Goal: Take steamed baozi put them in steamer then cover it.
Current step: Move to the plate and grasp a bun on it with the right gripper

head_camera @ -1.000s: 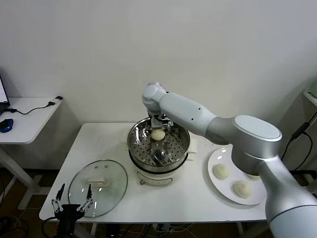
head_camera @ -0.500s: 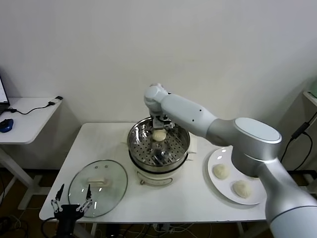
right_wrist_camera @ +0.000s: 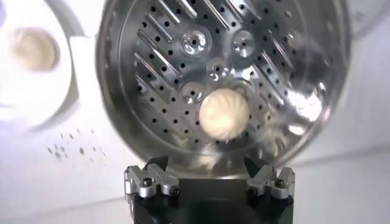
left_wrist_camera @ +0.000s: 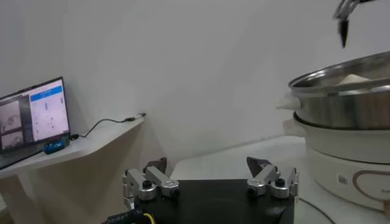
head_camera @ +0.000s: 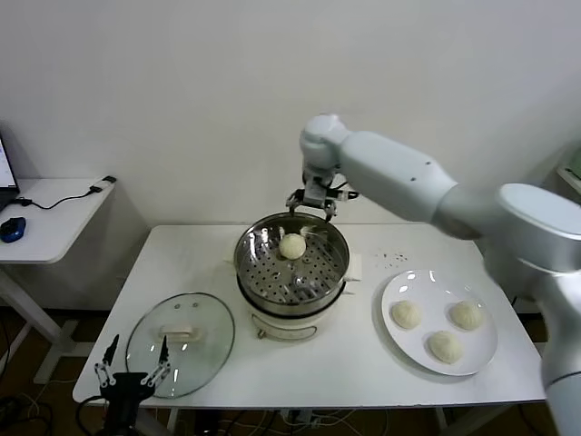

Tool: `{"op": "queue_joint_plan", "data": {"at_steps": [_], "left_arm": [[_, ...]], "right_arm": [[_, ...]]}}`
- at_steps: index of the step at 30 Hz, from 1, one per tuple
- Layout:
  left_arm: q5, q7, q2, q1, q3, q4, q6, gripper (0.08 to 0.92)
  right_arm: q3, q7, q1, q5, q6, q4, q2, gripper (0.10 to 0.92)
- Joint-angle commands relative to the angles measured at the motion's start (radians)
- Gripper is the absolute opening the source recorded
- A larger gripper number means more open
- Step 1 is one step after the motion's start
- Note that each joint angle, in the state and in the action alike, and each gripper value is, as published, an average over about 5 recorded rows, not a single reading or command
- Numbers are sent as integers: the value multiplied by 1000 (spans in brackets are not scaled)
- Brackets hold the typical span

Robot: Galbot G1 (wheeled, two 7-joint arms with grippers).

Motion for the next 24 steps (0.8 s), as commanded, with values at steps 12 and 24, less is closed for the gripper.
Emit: {"op": "queue_joint_plan", "data": {"at_steps": [12, 24], "left_arm": [[2, -1, -1, 10, 2, 3, -3, 823], [7, -2, -3, 18, -3, 8, -4, 823]], "right_arm": [[-82, 90, -193, 529, -701, 246, -573, 823], [93, 65, -465, 343, -654, 144, -513, 823]]}}
